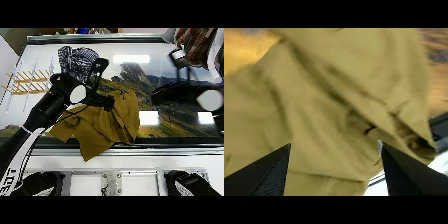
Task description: Fold the clothes and pants, and hang the long-sleeved shirts on hangers.
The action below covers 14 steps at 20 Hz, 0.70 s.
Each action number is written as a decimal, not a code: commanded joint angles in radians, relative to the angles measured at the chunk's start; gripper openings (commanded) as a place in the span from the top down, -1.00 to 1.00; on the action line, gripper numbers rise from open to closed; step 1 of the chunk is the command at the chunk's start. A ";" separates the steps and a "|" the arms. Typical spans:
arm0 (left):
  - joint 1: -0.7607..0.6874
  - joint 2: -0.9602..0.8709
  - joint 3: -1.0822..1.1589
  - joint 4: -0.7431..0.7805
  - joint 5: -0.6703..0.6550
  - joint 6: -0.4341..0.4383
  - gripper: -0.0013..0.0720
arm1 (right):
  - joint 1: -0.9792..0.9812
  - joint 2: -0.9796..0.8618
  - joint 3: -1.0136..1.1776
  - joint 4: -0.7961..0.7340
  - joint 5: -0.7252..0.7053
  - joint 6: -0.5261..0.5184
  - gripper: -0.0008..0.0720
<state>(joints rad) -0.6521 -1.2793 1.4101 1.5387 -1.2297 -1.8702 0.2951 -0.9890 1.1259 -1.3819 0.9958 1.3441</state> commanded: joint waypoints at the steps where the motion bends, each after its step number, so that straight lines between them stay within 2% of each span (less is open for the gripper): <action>1: 0.101 0.043 -0.133 -0.058 0.040 -0.066 -0.64 | 0.172 -0.142 -0.052 -0.055 -0.085 0.013 -0.69; 5: 0.145 0.075 -0.206 -0.101 0.039 -0.067 -0.64 | 0.288 -0.306 -0.045 -0.079 -0.251 0.014 -0.62; 8: 0.145 0.097 -0.241 -0.101 0.042 -0.067 -0.64 | 0.336 -0.385 -0.002 -0.119 -0.298 0.015 -0.56; 9: 0.145 0.102 -0.251 -0.101 0.040 -0.067 -0.64 | 0.343 -0.406 0.011 -0.135 -0.312 0.014 -0.27; 10: 0.145 0.106 -0.257 -0.101 0.031 -0.067 -0.64 | 0.343 -0.427 0.023 -0.145 -0.323 0.014 -0.19; 14: 0.144 0.106 -0.257 -0.101 0.007 -0.067 -0.64 | 0.341 -0.490 0.066 -0.178 -0.328 0.014 -0.19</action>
<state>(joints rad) -0.5098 -1.1774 1.1606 1.4387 -1.2087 -1.9377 0.6277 -1.4303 1.1625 -1.5303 0.6922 1.3582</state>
